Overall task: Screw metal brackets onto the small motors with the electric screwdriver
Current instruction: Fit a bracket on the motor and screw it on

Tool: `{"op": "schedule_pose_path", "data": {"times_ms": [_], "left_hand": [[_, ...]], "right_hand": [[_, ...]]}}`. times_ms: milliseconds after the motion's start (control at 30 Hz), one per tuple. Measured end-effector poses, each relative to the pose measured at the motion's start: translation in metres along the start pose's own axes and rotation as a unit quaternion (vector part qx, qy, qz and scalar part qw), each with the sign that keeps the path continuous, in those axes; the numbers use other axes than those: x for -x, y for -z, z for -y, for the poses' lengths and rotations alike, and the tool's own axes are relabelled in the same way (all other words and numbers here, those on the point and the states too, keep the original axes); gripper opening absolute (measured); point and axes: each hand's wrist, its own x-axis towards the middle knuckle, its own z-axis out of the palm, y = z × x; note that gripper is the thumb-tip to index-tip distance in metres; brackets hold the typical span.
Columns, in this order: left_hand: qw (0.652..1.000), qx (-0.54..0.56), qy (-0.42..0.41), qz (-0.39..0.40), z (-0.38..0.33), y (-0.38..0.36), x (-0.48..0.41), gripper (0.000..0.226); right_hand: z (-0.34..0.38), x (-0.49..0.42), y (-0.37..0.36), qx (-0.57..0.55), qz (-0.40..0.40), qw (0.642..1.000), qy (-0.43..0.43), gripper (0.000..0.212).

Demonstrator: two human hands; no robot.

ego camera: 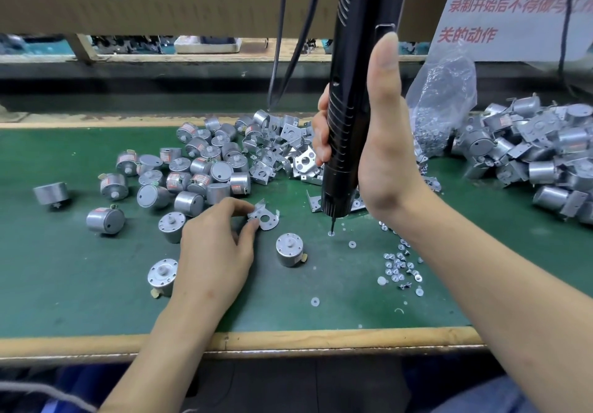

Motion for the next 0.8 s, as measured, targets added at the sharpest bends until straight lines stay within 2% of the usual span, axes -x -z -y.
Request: {"op": "schedule_pose_path", "data": {"times_ms": [167,333,533,733,800], "left_hand": [[0.994,0.106,0.012,-0.007,0.001,0.004,0.006,0.009],[0.979,0.196,-0.029,0.055,0.001,0.009,0.014,0.016],[0.970,0.208,-0.047,0.117,0.002,0.012,0.019,0.018],[0.970,0.198,-0.054,0.131,-0.001,0.016,0.020,0.023],[0.968,0.199,-0.054,0.142,-0.003,0.016,0.020,0.031]], "right_hand": [[0.003,0.000,-0.001,0.005,0.000,1.000,0.004,0.062],[0.009,-0.002,-0.003,-0.005,0.007,1.000,0.004,0.064],[0.016,0.000,-0.005,-0.012,0.019,1.000,-0.007,0.060],[0.017,0.005,-0.012,-0.024,0.026,0.999,-0.006,0.060],[0.016,0.006,-0.015,-0.029,0.033,0.999,-0.008,0.060]]}}
